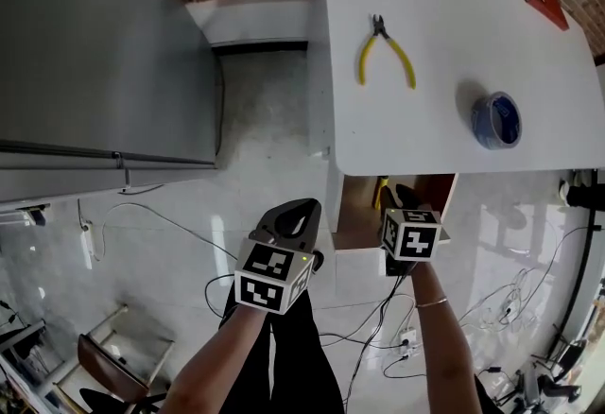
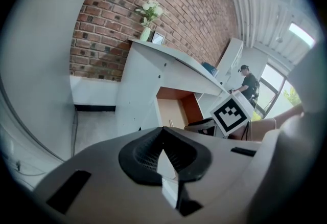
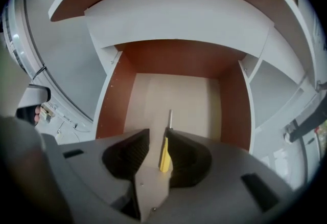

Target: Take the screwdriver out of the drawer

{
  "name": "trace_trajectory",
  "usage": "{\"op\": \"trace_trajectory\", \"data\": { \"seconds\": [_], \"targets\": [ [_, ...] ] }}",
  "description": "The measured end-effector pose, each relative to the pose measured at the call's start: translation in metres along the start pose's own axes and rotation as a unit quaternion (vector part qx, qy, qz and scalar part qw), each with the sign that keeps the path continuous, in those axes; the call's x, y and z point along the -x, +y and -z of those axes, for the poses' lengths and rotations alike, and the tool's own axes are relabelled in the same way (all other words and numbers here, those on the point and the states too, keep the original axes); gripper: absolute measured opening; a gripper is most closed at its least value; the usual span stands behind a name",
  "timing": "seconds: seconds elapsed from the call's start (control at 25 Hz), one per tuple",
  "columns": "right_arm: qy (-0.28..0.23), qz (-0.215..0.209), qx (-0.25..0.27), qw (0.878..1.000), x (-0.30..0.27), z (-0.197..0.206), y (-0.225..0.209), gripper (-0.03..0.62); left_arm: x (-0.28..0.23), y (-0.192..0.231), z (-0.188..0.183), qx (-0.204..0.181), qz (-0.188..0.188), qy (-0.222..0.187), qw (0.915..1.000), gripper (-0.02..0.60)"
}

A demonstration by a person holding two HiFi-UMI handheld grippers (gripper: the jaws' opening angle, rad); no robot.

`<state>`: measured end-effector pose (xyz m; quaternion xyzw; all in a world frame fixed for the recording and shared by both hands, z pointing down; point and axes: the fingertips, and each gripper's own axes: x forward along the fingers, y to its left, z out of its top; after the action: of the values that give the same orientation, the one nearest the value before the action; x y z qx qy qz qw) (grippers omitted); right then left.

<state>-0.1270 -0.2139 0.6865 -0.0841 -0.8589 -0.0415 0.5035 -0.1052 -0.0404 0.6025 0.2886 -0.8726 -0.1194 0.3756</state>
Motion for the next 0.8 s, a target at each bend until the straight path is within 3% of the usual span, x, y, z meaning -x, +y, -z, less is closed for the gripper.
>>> {"op": "trace_trajectory", "data": {
  "seconds": [0.28,0.6,0.8],
  "targets": [
    [0.02,0.01,0.033,0.999,-0.026,0.008,-0.006,0.114,-0.014,0.009,0.011,0.012,-0.006,0.001,0.9999,-0.006],
    [0.039,0.006,-0.004,0.999,-0.047,0.018,-0.02,0.114,-0.029,0.018,0.023,0.023,-0.018,0.008,0.9996,-0.006],
    [0.054,0.007,0.01,0.998,-0.058,0.019,-0.021,0.114,-0.034,0.016,0.024,0.025,-0.017,0.01,0.9995,-0.006]
  ]
}}
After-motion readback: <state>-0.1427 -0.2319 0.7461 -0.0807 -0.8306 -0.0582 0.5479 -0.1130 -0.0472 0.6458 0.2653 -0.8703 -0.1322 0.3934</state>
